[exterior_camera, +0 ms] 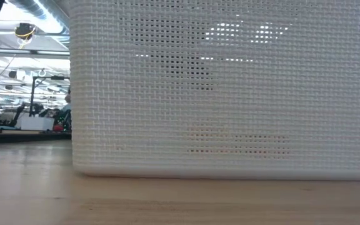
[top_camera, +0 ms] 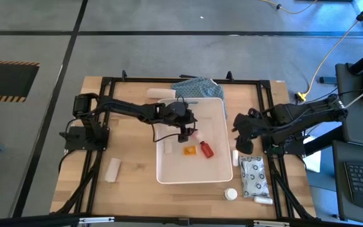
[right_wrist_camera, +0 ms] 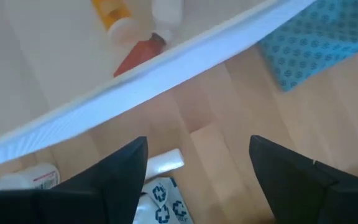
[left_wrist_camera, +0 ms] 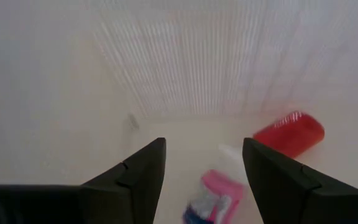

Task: Pick & place medical supplies in basket/bin
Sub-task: Put the white pill bottle into the white bin

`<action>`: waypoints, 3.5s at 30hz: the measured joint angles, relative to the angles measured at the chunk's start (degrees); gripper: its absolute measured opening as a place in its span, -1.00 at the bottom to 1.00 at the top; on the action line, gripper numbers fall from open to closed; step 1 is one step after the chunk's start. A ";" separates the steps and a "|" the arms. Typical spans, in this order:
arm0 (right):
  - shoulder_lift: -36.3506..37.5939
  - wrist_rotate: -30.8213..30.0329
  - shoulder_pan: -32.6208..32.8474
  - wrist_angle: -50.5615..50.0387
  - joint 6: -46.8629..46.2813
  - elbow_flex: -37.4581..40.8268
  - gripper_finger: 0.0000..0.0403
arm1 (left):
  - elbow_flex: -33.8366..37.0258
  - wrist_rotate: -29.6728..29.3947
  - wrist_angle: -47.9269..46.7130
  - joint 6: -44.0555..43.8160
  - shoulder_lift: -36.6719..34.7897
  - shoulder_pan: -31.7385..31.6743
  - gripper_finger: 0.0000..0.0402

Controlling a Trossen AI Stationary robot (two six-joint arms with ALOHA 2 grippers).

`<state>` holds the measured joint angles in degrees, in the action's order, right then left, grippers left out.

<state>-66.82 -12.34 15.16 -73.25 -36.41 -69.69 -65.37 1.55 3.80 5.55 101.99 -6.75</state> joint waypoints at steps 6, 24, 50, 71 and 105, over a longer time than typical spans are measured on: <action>0.01 0.34 4.15 -0.85 -0.96 0.00 0.40 | -3.40 -0.99 0.52 4.40 -2.61 0.08 0.02; -8.29 1.87 26.29 10.47 -10.76 -0.09 0.40 | -6.18 -2.62 3.83 8.78 -14.24 2.21 0.02; -27.59 1.31 36.17 24.99 -11.13 -0.09 0.40 | -6.18 -5.10 3.73 5.61 -15.69 2.26 0.03; -28.77 0.23 35.90 32.69 -9.60 3.48 0.40 | -6.16 -5.16 3.68 5.65 -15.69 2.26 0.03; -28.68 3.78 36.89 -16.74 -33.38 -15.24 -0.01 | -6.16 -5.17 3.68 4.47 -15.67 2.65 0.03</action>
<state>-95.50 -8.56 52.05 -90.00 -69.79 -84.93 -71.53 -3.62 7.49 10.02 86.32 -4.10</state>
